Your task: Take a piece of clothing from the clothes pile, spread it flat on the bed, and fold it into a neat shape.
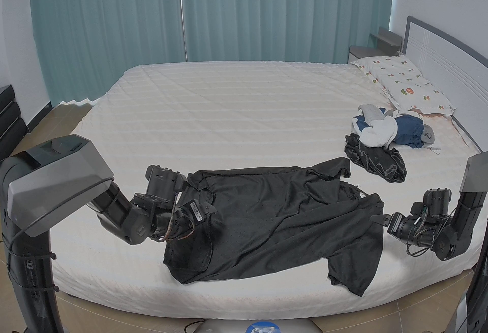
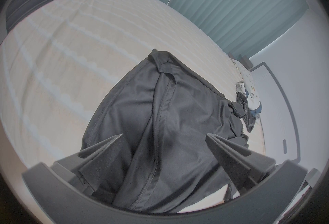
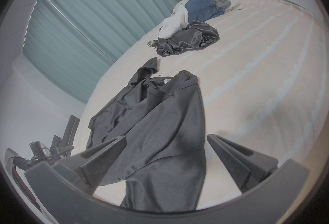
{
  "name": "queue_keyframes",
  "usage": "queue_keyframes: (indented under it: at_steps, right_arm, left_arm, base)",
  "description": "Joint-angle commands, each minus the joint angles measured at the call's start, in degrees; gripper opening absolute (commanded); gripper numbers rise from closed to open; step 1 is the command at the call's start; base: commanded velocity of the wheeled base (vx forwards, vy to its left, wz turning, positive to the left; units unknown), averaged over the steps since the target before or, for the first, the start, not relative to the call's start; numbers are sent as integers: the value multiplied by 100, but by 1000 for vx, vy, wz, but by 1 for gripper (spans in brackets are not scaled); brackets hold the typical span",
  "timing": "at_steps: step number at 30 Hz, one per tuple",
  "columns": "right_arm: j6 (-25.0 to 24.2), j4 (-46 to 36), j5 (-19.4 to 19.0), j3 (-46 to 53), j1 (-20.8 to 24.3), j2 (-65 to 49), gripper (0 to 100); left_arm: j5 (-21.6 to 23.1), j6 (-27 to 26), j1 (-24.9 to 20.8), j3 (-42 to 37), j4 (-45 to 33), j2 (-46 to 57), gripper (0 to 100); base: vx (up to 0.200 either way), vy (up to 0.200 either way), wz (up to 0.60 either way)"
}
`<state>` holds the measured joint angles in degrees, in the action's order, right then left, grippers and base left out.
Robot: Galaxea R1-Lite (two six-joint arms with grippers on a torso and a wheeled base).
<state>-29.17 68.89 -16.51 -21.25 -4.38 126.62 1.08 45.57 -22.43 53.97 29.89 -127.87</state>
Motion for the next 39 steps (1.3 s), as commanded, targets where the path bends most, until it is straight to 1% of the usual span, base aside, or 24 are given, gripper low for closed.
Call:
queue_keyframes:
  at_steps: [1, 5, 12, 18, 19, 20, 24, 27, 30, 39]
  right_arm:
    - [-194, 494, 7, 464, 156, -50, 100]
    - [-185, 714, 7, 604, 174, -15, 100]
    - [-185, 714, -19, 622, 174, -24, 100]
    - [-185, 722, -19, 631, 192, -41, 100]
    - [-185, 722, -28, 631, 183, -41, 100]
    - [-185, 722, -28, 639, 183, -41, 100]
    - [-185, 722, -37, 648, 183, -41, 100]
    - [-185, 722, -37, 657, 192, -41, 100]
    - [-185, 722, -37, 675, 192, -41, 100]
    - [-185, 722, -46, 683, 200, -24, 100]
  left_arm:
    - [-328, -215, -253, 650, -335, -502, 100]
    - [-363, -435, -341, 764, -344, -713, 100]
    - [-680, -901, -350, 905, -344, -1030, 100]
    - [-750, -1094, -323, 975, -388, -1135, 100]
    - [-812, -1164, -297, 984, -511, -1144, 100]
    - [-829, -1199, -288, 984, -563, -1144, 0]
    - [-847, -1217, -271, 949, -713, -1100, 0]
    - [-882, -1226, -156, 896, -801, -986, 0]
    - [-996, -1217, 55, 791, -871, -766, 0]
    - [-935, -1199, 582, 263, -845, -353, 0]
  base:
    - [0, 0, 0]
    - [0, 0, 0]
    - [0, 0, 0]
    - [0, 0, 0]
    - [0, 0, 0]
    - [0, 0, 0]
    - [0, 0, 0]
    - [0, 0, 0]
    - [0, 0, 0]
    - [0, 0, 0]
